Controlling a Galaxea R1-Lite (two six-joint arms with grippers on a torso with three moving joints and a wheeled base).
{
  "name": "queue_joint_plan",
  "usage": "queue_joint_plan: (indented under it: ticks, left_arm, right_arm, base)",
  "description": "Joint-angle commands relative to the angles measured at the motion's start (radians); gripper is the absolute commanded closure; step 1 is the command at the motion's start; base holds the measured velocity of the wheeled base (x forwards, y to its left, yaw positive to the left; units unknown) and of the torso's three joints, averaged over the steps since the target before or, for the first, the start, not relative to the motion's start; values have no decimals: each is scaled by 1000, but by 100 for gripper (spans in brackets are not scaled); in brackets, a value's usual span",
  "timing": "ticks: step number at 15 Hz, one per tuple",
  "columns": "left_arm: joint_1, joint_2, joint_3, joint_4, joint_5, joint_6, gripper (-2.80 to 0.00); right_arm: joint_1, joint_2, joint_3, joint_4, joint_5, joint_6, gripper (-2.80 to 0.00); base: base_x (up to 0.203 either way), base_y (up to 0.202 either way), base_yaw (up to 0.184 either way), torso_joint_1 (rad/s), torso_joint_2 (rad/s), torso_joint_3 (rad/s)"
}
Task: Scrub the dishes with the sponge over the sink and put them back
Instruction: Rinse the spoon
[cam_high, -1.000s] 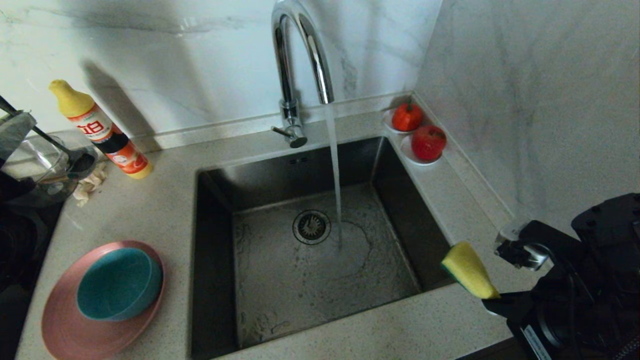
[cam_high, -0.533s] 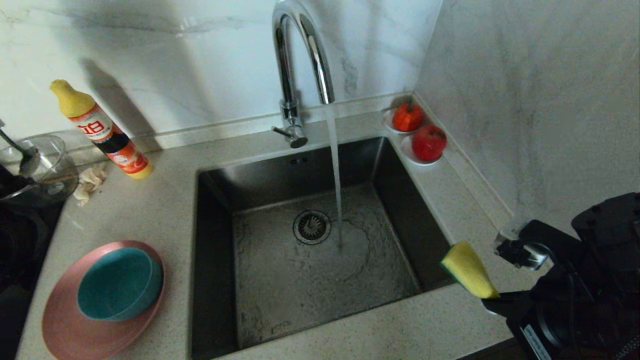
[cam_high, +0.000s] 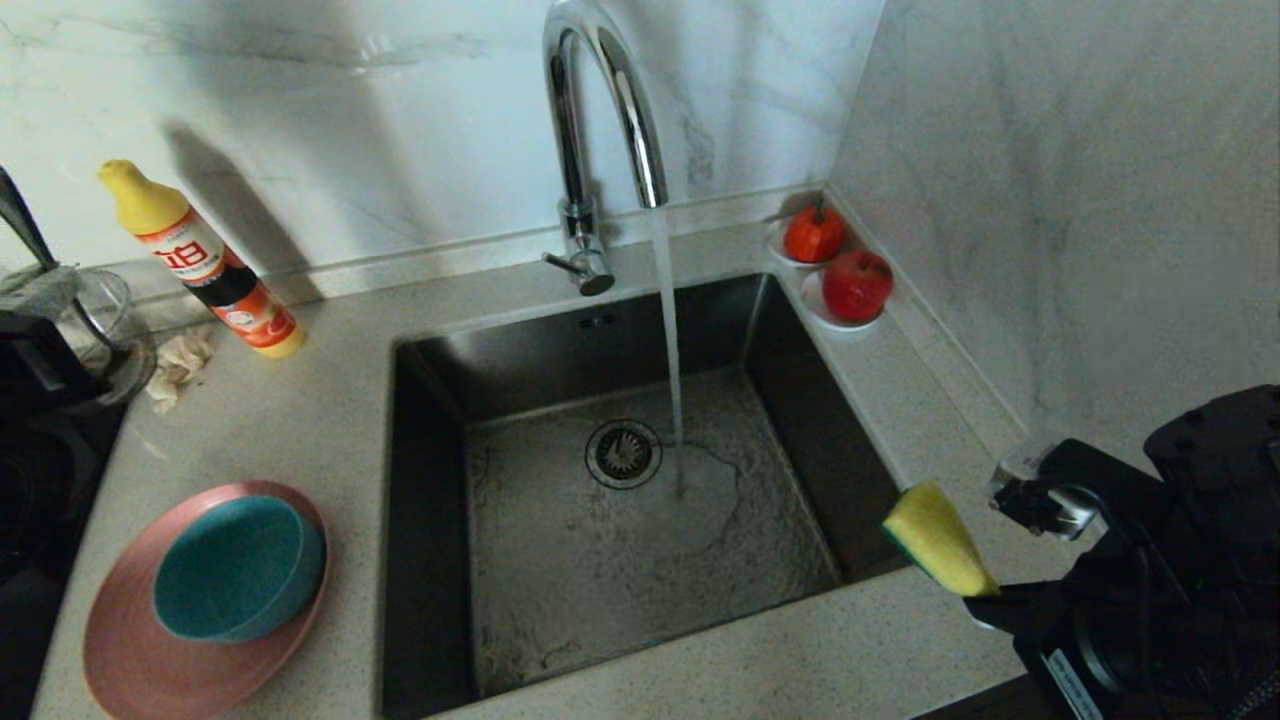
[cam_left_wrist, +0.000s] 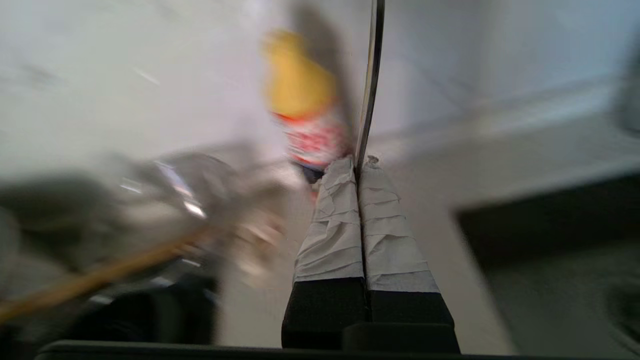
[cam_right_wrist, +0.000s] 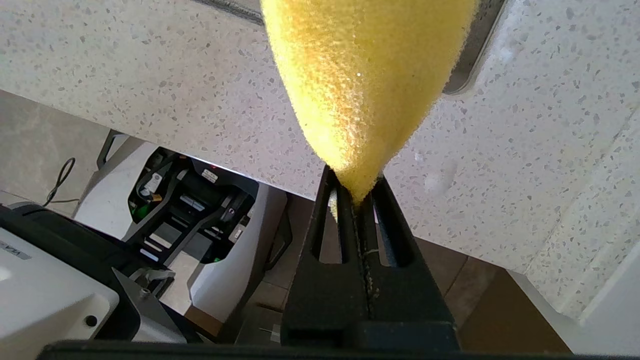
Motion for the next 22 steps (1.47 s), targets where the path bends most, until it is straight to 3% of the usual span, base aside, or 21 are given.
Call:
queue_joint_plan:
  ticks: [1, 4, 8, 15, 20, 22]
  left_arm:
    - [-91, -93, -78, 227, -2, -14, 0]
    - [-163, -149, -149, 437, -1, -32, 0]
    - [-251, -188, -174, 544, 2, -96, 0]
    - [-389, -181, -201, 611, 71, -298, 0]
    - [-462, -153, -227, 679, 80, -534, 0]
    - [-514, -101, -245, 674, 143, -609, 0]
  right_arm:
    - [1, 0, 1, 1, 0, 0, 0]
    - [1, 4, 4, 1, 0, 0, 0]
    - [1, 8, 28, -31, 1, -1, 0]
    - [1, 4, 46, -48, 1, -1, 0]
    - [1, -3, 59, -48, 1, -1, 0]
    - [1, -2, 57, -48, 1, -3, 0]
  base:
    - [0, 0, 0, 0, 0, 0]
    - [0, 0, 0, 0, 0, 0]
    - [0, 0, 0, 0, 0, 0]
    - [0, 0, 0, 0, 0, 0]
    - [0, 0, 0, 0, 0, 0]
    - [0, 0, 0, 0, 0, 0]
